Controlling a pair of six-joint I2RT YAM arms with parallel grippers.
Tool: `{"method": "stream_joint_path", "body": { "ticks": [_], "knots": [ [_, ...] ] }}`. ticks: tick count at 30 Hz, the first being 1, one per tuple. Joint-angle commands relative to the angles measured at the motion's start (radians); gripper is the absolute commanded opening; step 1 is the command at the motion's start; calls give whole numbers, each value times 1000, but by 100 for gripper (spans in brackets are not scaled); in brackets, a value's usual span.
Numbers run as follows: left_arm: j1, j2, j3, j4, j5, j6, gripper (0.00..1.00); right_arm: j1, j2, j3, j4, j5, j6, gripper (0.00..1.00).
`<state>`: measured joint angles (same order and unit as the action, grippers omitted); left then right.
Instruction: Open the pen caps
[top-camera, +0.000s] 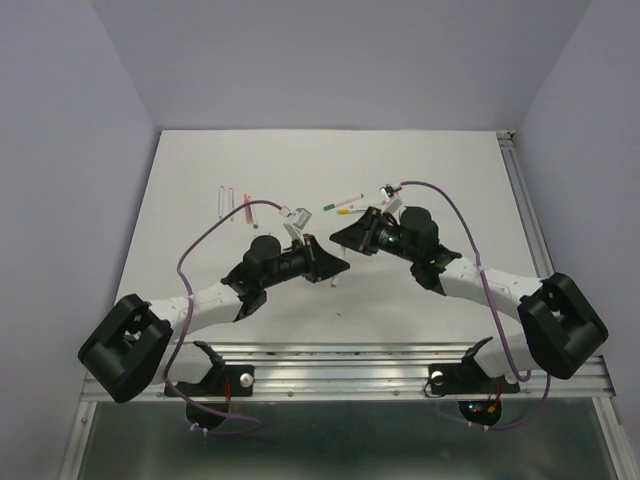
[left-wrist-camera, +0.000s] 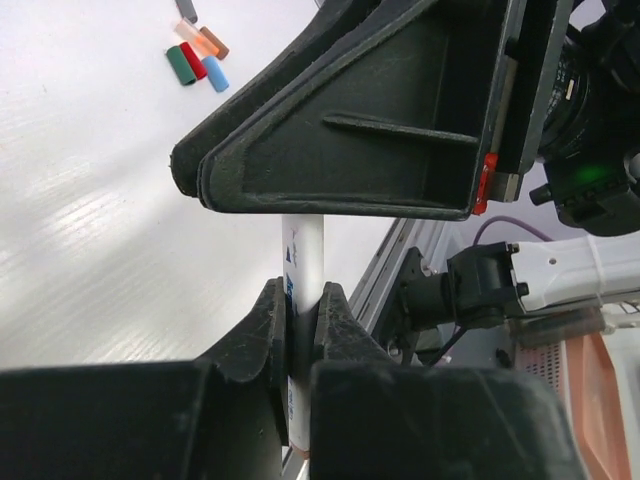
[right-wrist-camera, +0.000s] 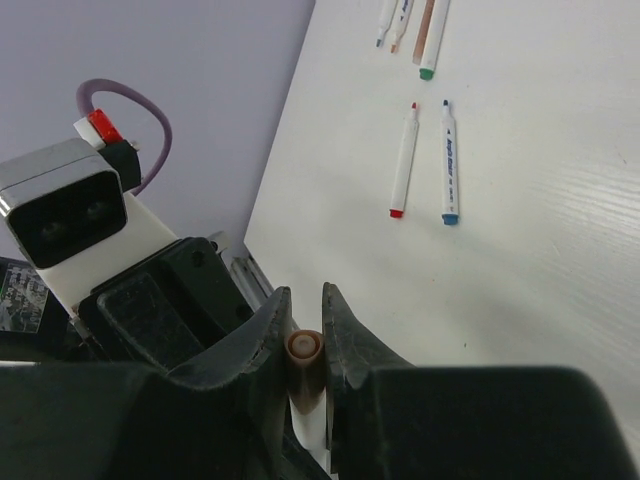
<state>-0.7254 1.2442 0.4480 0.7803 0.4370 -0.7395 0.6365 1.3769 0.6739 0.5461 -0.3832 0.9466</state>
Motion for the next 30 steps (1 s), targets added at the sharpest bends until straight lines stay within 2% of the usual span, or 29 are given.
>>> {"method": "stream_joint_path", "body": {
  "ticks": [1, 7, 10, 16, 18, 23, 25, 30],
  "knots": [
    [-16, -5, 3, 146, 16, -38, 0, 12, 14, 61, -3, 47, -41, 1],
    [-65, -66, -115, 155, -13, -75, 0, -50, 25, 171, -146, 254, -144, 1],
    [-100, -97, -193, 159, -50, -107, 0, -118, 59, 206, -152, 250, -154, 1],
    [-198, -230, -327, 160, -130, -179, 0, -377, 154, 331, -196, 190, -169, 1],
    [-216, -279, -350, 146, -138, -192, 0, -402, 143, 335, -195, 205, -187, 1],
    [-223, -344, -335, -11, -228, -193, 0, -420, 80, 320, -258, 264, -264, 1],
    [-223, -357, -286, -106, -325, -184, 0, -422, 56, 264, -273, 267, -287, 1],
    [-204, -364, -90, -528, -649, -164, 0, -420, -24, 106, -317, 329, -330, 6]
  ]
}}
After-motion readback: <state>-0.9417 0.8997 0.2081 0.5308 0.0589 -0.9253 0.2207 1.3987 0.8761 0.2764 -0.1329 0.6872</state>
